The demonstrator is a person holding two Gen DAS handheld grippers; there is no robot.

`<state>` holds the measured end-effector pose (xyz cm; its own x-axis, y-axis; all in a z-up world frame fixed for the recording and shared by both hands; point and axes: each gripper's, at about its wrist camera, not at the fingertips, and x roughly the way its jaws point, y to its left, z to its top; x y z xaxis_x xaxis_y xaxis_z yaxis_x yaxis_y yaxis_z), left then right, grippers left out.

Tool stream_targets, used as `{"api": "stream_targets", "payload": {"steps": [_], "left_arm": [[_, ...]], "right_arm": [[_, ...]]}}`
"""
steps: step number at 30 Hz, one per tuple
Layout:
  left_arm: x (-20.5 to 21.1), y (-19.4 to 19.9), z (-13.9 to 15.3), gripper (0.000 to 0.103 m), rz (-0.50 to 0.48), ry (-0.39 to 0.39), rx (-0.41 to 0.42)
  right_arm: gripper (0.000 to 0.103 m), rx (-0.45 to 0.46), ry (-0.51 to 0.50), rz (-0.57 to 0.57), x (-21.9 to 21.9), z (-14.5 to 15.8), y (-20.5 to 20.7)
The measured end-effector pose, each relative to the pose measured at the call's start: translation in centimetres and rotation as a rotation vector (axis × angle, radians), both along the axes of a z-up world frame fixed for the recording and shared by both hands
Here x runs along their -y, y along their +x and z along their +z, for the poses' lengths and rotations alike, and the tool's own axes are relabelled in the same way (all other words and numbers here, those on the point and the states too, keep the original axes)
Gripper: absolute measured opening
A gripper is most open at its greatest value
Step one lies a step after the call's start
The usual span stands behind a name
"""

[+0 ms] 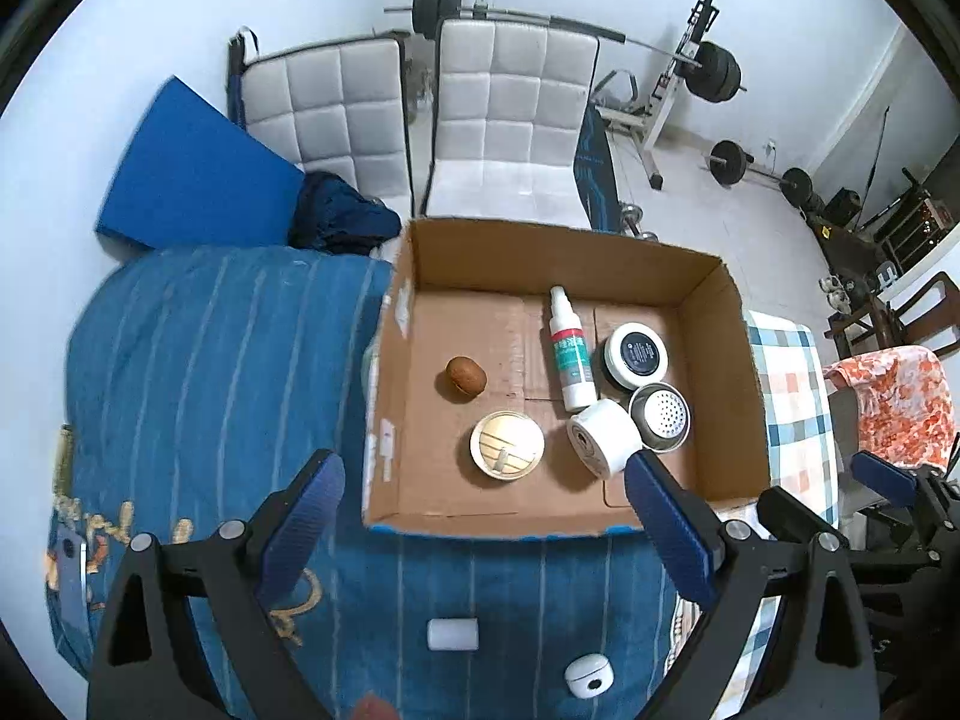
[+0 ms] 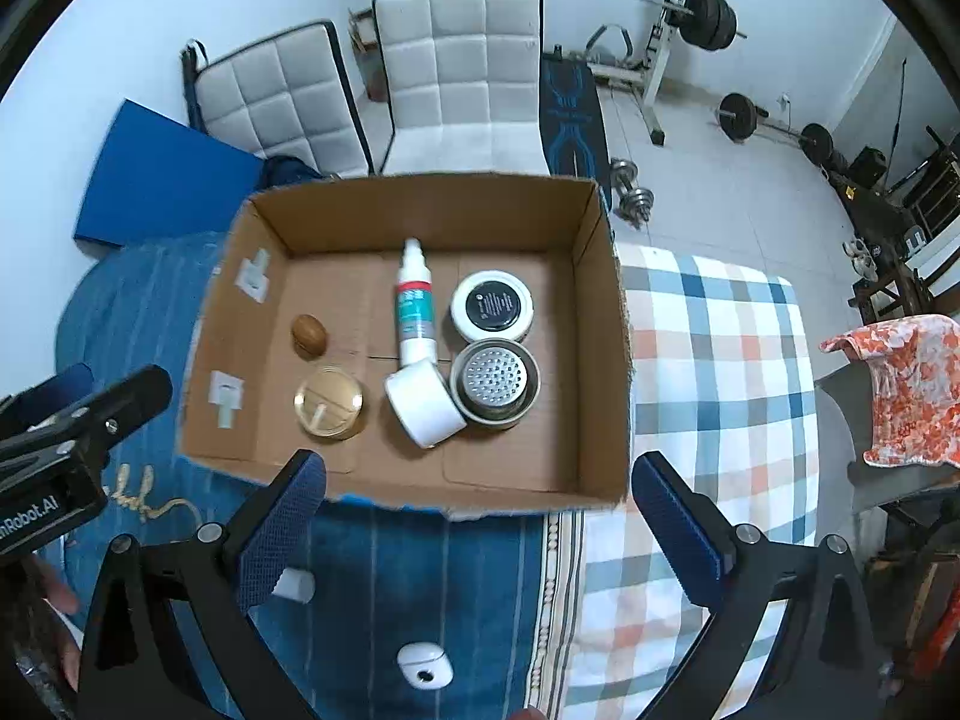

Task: Organize rigid objects
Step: 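Lift both tools out of the box toward the bedding, then grasp the white cylinder with left tool while right tool grasps the white round case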

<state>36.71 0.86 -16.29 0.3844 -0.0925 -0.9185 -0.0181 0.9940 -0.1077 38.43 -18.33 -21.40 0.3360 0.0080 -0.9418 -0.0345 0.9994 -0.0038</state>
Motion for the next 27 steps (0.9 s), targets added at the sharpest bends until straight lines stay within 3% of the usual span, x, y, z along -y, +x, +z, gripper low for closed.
{"api": "stream_targets", "payload": {"steps": [12,16,20,23,27], "left_arm": [[-0.4,-5.4,5.8,0.096,-0.004,-0.006,0.098],[-0.3,-6.7,6.0,0.096,-0.005,-0.017,0.097],[-0.2,-8.4,3.5,0.096,0.005,0.021,0.040],[-0.4,-9.3,-1.0,0.096,0.019,0.044,-0.069],[-1.1,-10.3,-7.9,0.096,0.049,0.072,-0.222]], "right_arm": [[0.103,0.121,0.035,-0.006,-0.6,6.8,-6.7],[0.103,0.111,0.057,-0.011,-0.2,6.9,-8.0],[0.103,0.018,0.080,-0.023,0.3,3.2,-9.6],[0.103,-0.106,0.098,-0.027,0.1,-1.8,-10.7],[0.103,-0.275,0.150,-0.026,-0.4,-10.9,-12.4]]}}
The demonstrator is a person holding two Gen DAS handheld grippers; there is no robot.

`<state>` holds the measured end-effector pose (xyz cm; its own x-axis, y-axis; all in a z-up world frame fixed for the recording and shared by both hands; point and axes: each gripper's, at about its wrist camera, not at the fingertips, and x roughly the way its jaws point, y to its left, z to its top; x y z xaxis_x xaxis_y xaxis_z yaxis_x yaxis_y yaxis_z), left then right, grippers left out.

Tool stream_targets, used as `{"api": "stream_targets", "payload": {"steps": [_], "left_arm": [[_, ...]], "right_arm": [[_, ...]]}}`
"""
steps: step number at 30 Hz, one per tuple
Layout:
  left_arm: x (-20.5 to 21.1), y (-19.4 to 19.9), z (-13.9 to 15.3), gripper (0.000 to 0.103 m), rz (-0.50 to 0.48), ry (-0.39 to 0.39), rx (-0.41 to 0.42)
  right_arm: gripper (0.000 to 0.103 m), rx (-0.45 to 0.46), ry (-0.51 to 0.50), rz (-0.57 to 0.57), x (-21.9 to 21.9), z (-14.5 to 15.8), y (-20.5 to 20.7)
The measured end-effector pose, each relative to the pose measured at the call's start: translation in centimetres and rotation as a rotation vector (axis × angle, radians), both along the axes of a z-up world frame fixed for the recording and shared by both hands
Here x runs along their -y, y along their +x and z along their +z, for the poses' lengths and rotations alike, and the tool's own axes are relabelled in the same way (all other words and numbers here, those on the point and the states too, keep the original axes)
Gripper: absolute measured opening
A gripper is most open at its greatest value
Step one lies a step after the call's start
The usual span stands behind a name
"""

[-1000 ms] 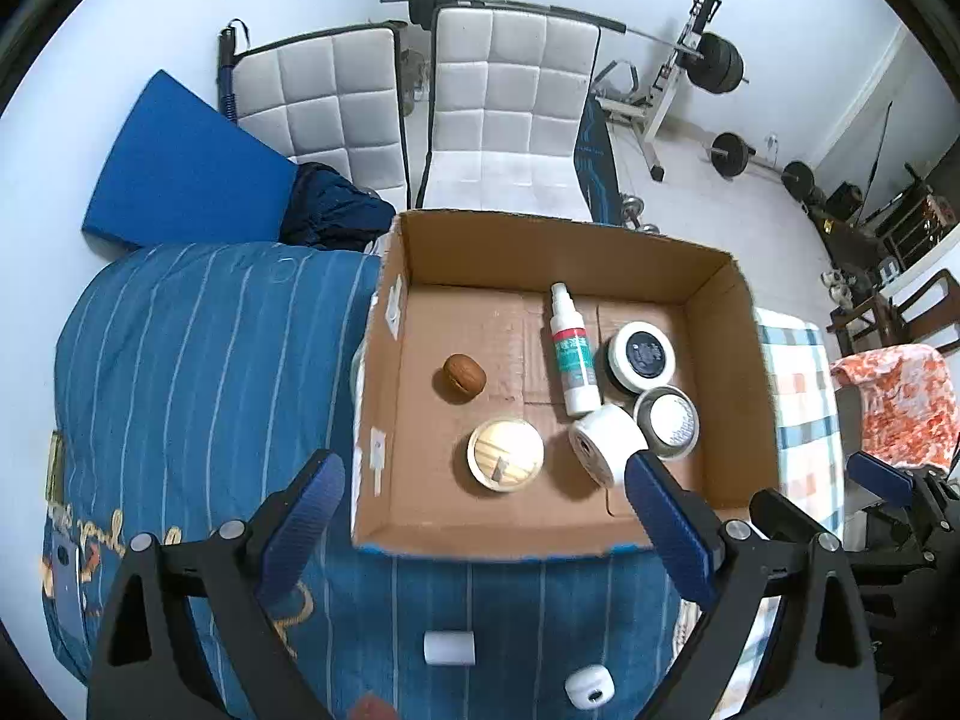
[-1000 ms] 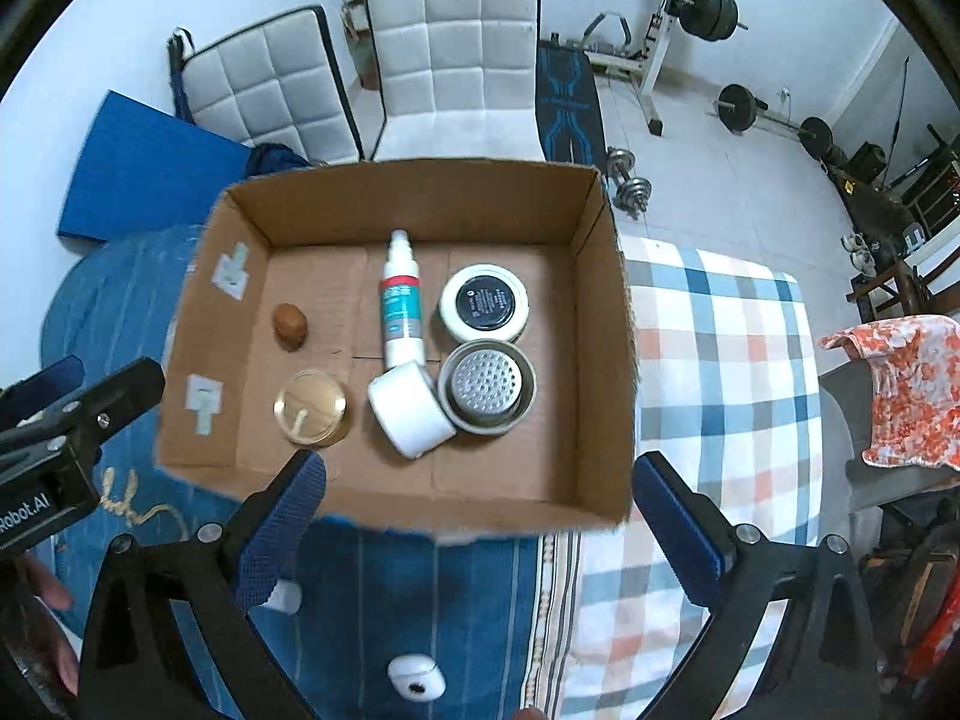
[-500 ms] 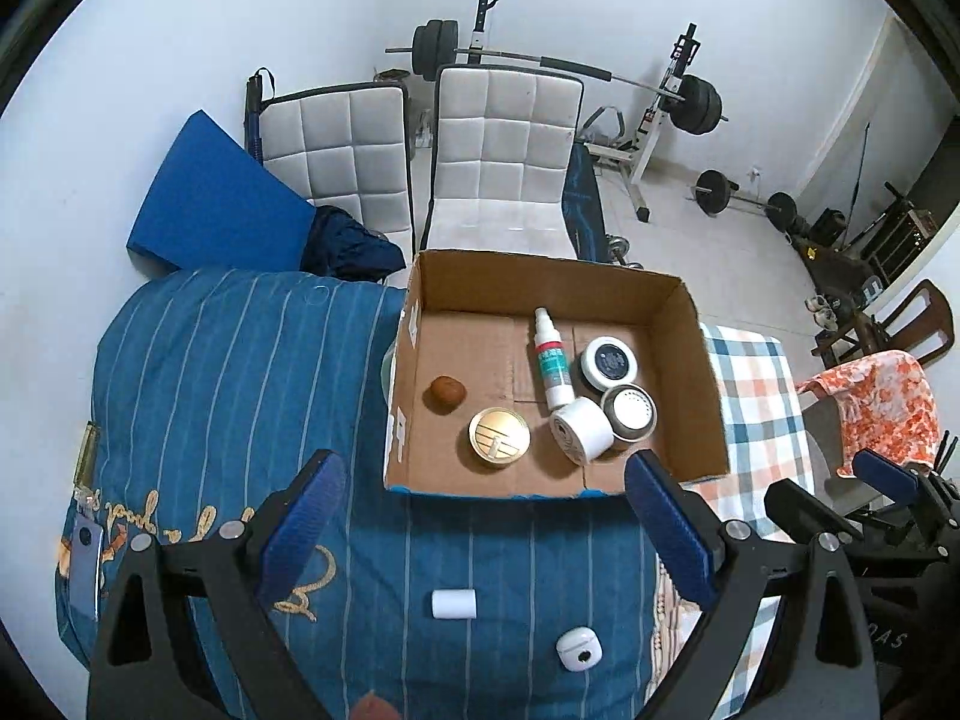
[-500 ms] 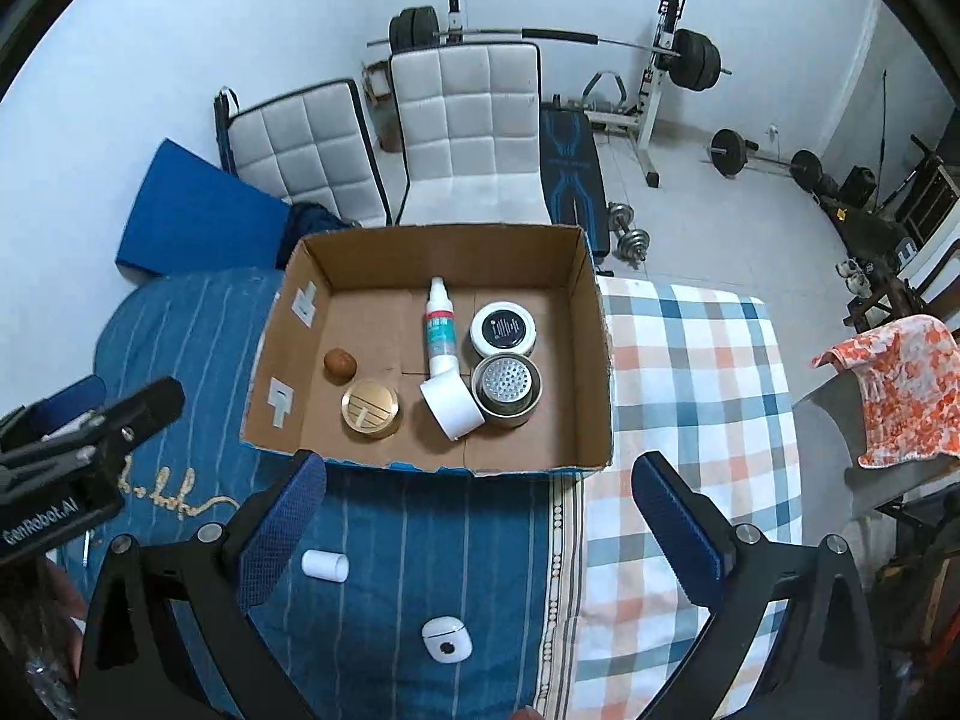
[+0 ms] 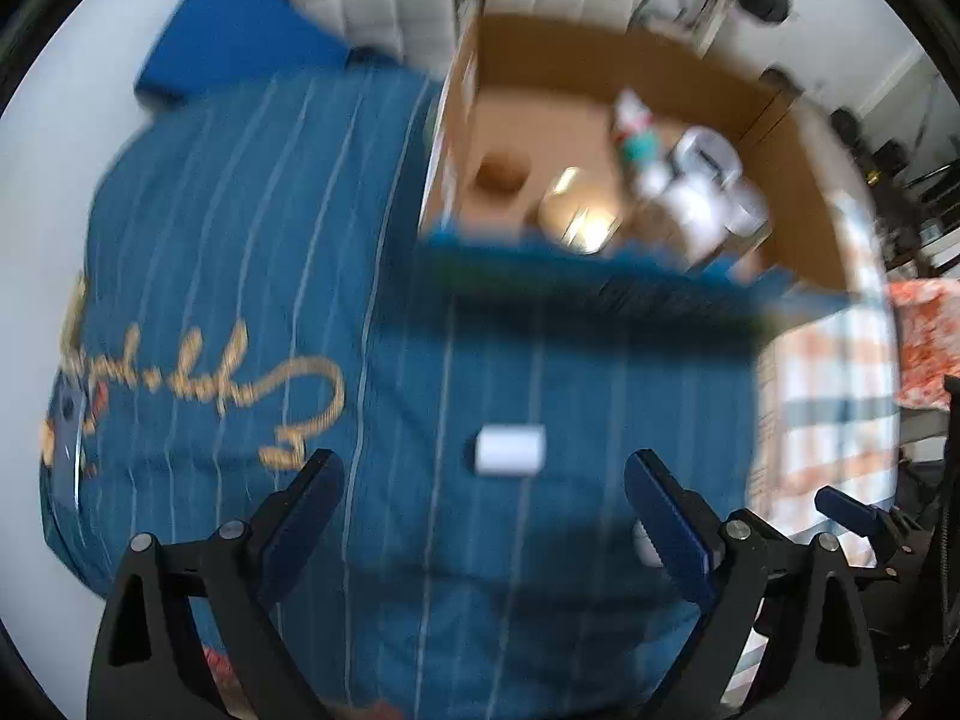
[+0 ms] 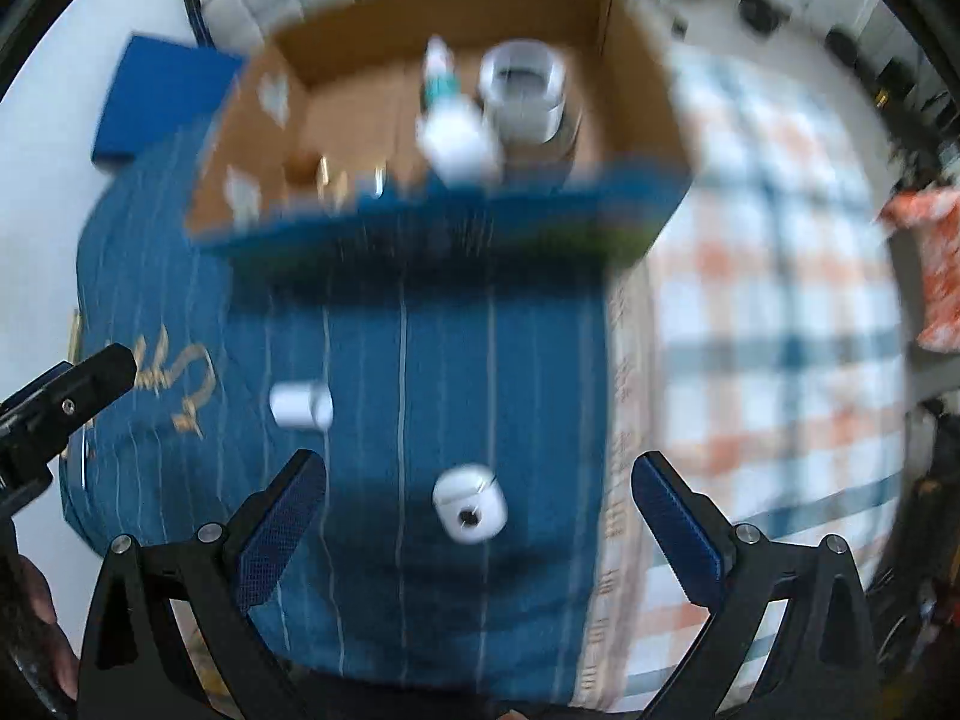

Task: Organize rigid objects
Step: 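Grasp the white cylinder with left tool while right tool grasps the white round case, then carry the white cylinder and white case over the box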

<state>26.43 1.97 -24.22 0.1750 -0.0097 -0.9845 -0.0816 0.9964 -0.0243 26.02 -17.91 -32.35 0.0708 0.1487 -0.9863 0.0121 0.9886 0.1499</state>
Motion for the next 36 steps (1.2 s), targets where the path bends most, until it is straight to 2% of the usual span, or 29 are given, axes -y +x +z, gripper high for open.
{"api": "stream_targets", "payload": {"steps": [4,7,9,10,13,14,17,19,21,23,25,28,34,36], "left_arm": [[-1.1,-1.1,-6.1,0.096,0.023,0.022,-0.121],[-1.7,-2.0,-8.7,0.096,0.037,0.020,-0.174],[-1.9,-2.2,-9.6,0.096,0.047,0.001,-0.193],[-1.9,-2.2,-10.0,0.096,0.052,-0.015,-0.200],[-1.3,-1.9,-10.9,0.096,0.046,-0.050,-0.211],[-1.0,-1.7,-11.1,0.096,0.038,-0.070,-0.216],[0.1,-0.7,-11.7,0.096,0.018,-0.118,-0.225],[0.8,0.2,-12.2,0.094,0.010,-0.120,-0.220],[1.2,0.9,-12.9,0.079,0.003,-0.126,-0.231],[1.7,1.7,-13.9,0.055,-0.021,-0.109,-0.255],[2.0,2.0,-15.1,0.039,-0.034,-0.086,-0.281],[2.0,1.7,-16.4,0.040,-0.035,-0.085,-0.304],[2.3,1.1,-16.2,0.040,-0.043,-0.059,-0.279],[2.4,0.7,-15.3,0.039,-0.047,-0.055,-0.266]], "right_arm": [[0.103,-0.132,-0.010,-0.013,-0.7,-7.5,-1.4],[0.096,-0.200,-0.016,-0.020,-1.3,-11.3,-2.5],[0.074,-0.231,-0.020,-0.007,-1.9,-12.9,-2.9],[0.073,-0.233,-0.038,0.006,-2.2,-13.3,-3.0],[0.059,-0.183,-0.098,0.047,-3.1,-13.1,-3.1],[0.049,-0.168,-0.117,0.044,-2.9,-13.0,-3.1],[0.049,-0.153,-0.123,-0.014,-1.6,-12.9,-3.1],[0.049,-0.160,-0.120,-0.045,-0.7,-12.9,-3.1],[0.049,-0.163,-0.122,-0.065,0.0,-12.8,-3.3],[0.049,-0.166,-0.125,-0.082,0.7,-12.8,-3.4],[0.049,-0.173,-0.123,-0.091,1.4,-12.8,-3.4],[0.049,-0.177,-0.119,-0.100,2.5,-12.7,-3.4],[0.049,-0.180,-0.110,-0.110,2.7,-12.3,-3.1],[0.049,-0.177,-0.105,-0.104,3.1,-12.2,-2.3]]}}
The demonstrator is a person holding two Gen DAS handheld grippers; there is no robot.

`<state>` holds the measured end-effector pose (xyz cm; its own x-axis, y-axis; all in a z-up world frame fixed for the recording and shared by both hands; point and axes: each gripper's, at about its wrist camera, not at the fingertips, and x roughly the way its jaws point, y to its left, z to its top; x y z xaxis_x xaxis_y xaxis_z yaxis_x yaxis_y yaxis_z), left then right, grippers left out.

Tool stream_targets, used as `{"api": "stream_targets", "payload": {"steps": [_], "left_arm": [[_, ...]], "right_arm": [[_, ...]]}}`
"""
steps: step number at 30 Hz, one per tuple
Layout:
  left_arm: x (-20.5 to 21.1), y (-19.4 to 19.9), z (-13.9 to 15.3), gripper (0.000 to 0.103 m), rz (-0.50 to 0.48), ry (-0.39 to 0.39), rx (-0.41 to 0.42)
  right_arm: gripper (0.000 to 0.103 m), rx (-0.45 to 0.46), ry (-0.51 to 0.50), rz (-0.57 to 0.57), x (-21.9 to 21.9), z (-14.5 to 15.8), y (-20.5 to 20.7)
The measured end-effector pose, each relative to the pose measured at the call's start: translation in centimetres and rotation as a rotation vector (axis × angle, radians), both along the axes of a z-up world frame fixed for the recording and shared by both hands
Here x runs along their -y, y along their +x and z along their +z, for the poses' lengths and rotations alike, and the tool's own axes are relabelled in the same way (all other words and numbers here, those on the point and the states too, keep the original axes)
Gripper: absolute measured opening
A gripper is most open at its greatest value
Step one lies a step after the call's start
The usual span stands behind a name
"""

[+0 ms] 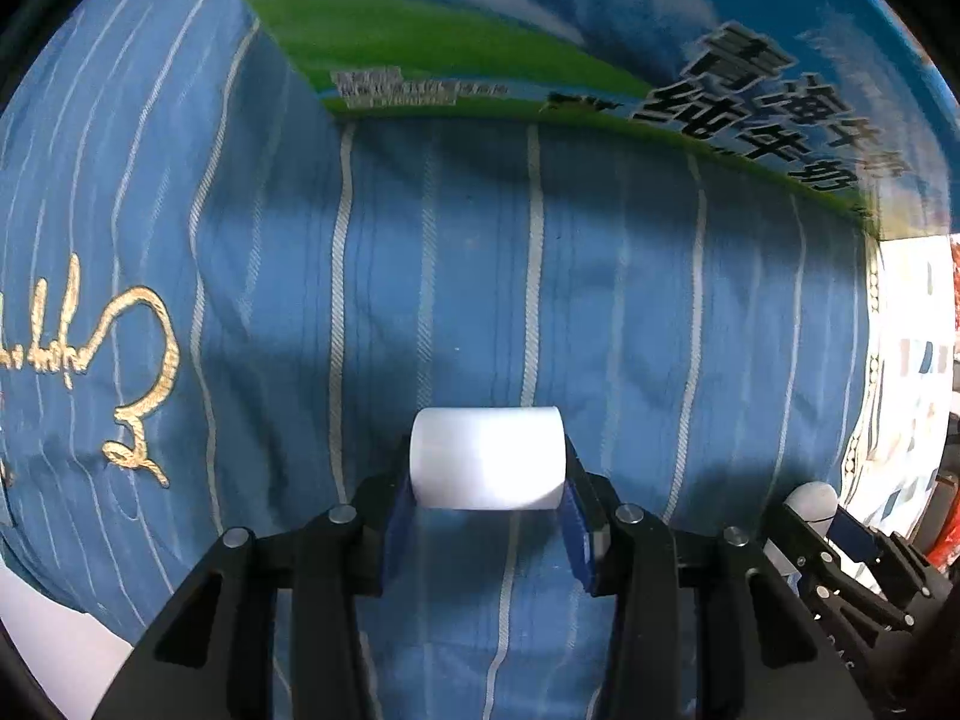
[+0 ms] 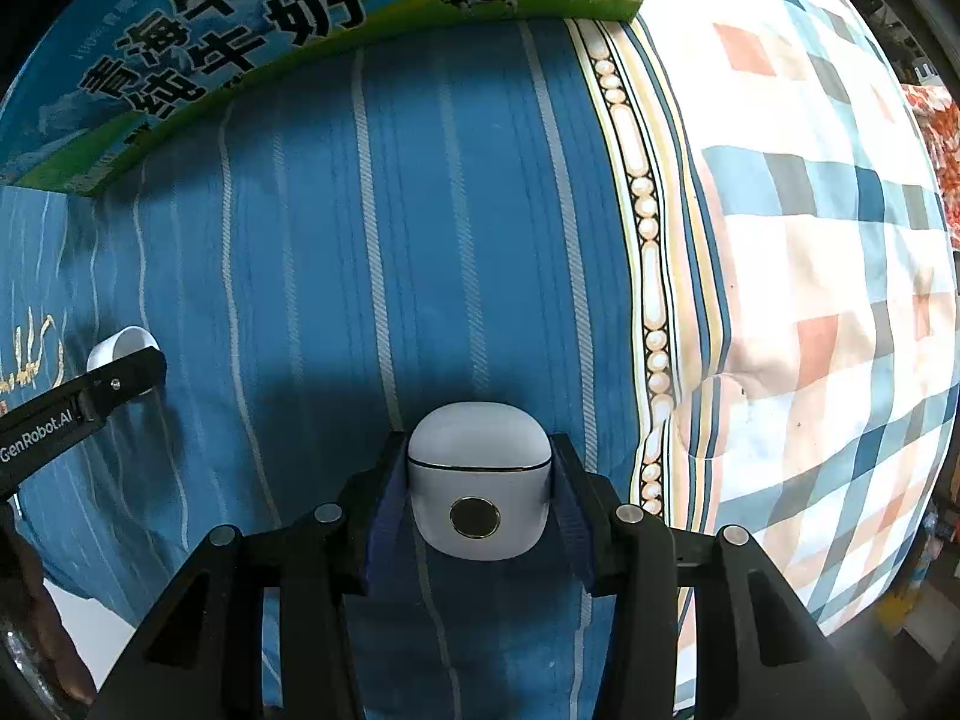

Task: Organize rigid objects
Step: 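Carry the white cylinder and white case over the box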

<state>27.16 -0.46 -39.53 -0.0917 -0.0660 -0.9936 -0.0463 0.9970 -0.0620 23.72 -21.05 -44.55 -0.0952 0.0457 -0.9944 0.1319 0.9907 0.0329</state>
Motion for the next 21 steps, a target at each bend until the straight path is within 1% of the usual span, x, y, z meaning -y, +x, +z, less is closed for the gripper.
{"api": "stream_targets", "payload": {"steps": [2,5,8,13,16,17,19,21], "left_arm": [[0.6,-0.5,1.4,0.039,-0.013,0.002,0.028],[1.7,-1.1,3.8,0.039,-0.025,-0.018,0.062],[2.5,-2.0,7.0,0.039,-0.046,-0.024,0.125],[3.4,-2.6,12.7,0.039,-0.076,-0.045,0.232],[3.5,-2.7,15.9,0.039,-0.083,-0.055,0.281],[3.5,-2.6,16.6,0.039,-0.086,-0.058,0.294],[3.5,-2.7,18.4,0.039,-0.094,-0.062,0.323],[3.4,-2.7,19.2,0.039,-0.103,-0.063,0.343]], "right_arm": [[0.049,0.009,0.012,0.000,-0.1,0.9,-0.2],[0.049,0.035,0.034,-0.001,0.2,2.7,-0.1],[0.049,0.070,0.044,0.010,0.6,5.1,0.1],[0.049,0.153,0.066,0.028,1.5,10.7,0.2],[0.049,0.202,0.085,0.035,1.8,14.2,0.2],[0.049,0.221,0.091,0.039,1.8,15.6,0.4],[0.049,0.247,0.102,0.047,1.5,17.4,0.3],[0.049,0.270,0.113,0.057,0.8,18.9,-0.2]]}}
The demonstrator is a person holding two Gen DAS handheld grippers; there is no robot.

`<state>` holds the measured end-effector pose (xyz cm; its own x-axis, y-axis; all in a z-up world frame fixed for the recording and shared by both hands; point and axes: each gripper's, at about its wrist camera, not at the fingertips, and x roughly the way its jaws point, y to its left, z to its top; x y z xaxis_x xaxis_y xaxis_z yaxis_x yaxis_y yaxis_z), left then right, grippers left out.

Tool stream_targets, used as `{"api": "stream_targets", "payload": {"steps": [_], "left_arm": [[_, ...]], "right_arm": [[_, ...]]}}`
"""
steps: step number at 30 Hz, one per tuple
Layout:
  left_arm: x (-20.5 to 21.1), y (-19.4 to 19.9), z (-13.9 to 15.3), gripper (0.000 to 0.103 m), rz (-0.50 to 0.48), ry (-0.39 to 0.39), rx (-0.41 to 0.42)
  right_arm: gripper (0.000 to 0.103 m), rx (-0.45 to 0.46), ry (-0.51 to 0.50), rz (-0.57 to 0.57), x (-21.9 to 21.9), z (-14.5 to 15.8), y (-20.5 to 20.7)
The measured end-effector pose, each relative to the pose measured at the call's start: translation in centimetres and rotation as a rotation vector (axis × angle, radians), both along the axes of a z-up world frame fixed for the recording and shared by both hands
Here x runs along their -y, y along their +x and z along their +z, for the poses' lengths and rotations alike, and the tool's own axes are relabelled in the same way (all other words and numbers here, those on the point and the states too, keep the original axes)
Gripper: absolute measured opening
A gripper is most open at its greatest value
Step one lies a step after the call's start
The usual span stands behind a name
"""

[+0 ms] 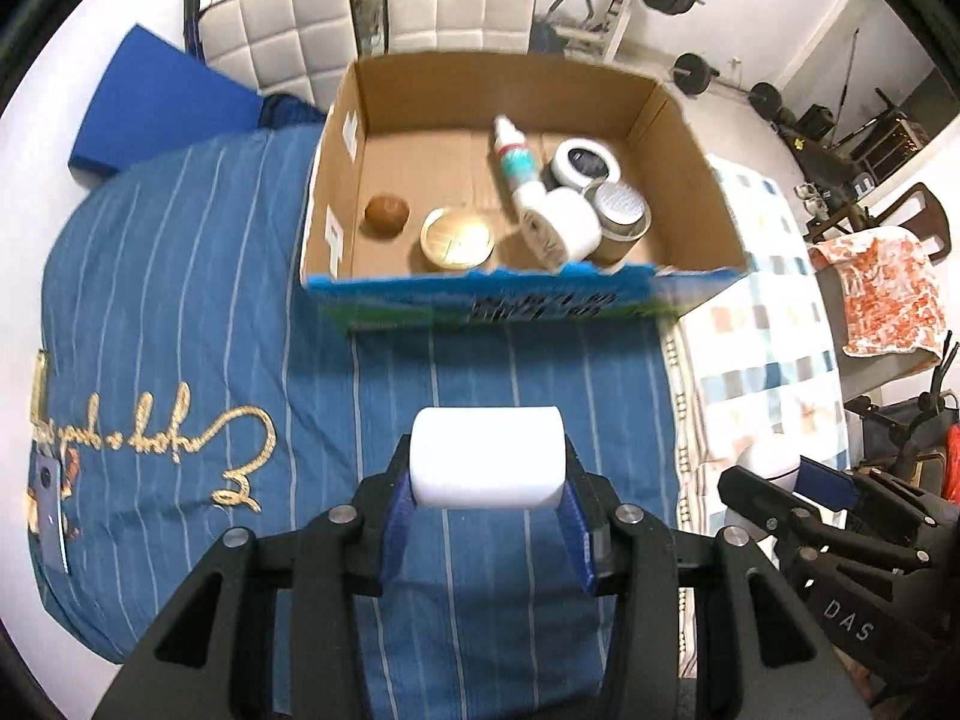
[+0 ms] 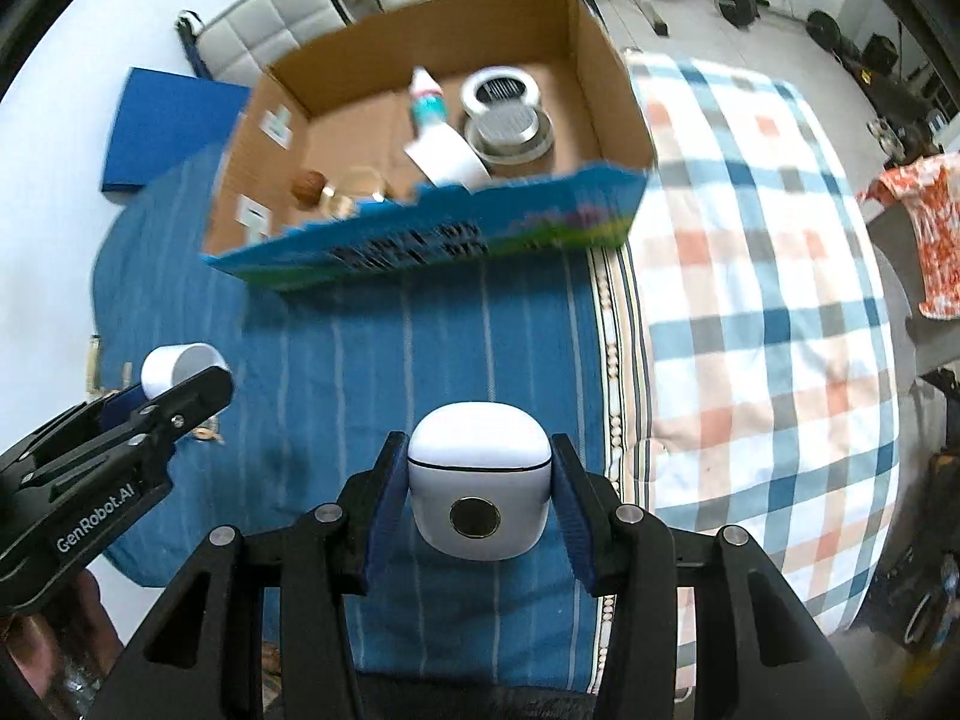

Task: Organize rigid objects
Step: 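Carry the white cylinder and white case over the box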

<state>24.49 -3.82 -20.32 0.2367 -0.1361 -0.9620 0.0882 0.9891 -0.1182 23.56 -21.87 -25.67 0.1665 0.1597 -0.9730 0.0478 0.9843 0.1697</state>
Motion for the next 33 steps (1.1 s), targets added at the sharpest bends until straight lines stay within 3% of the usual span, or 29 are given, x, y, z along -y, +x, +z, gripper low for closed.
{"api": "stream_targets", "payload": {"steps": [5,13,22,26,33], "left_arm": [[-0.1,-0.4,2.1,0.039,-0.014,-0.017,0.042],[0.4,0.5,5.0,0.039,-0.020,-0.052,0.102],[0.2,5.8,6.5,0.040,-0.010,-0.085,0.148],[-0.2,9.9,5.7,0.040,0.004,-0.089,0.137],[-1.4,17.8,0.3,0.040,0.034,-0.068,0.026]], "right_arm": [[0.049,0.033,0.021,0.020,-1.6,2.5,-0.4],[0.049,0.058,0.043,0.017,-1.3,3.8,0.1],[0.049,0.115,0.072,-0.008,0.2,6.2,5.2],[0.049,0.134,0.038,-0.037,1.2,5.7,9.6],[0.049,0.065,-0.019,-0.068,1.9,0.4,19.1]]}}
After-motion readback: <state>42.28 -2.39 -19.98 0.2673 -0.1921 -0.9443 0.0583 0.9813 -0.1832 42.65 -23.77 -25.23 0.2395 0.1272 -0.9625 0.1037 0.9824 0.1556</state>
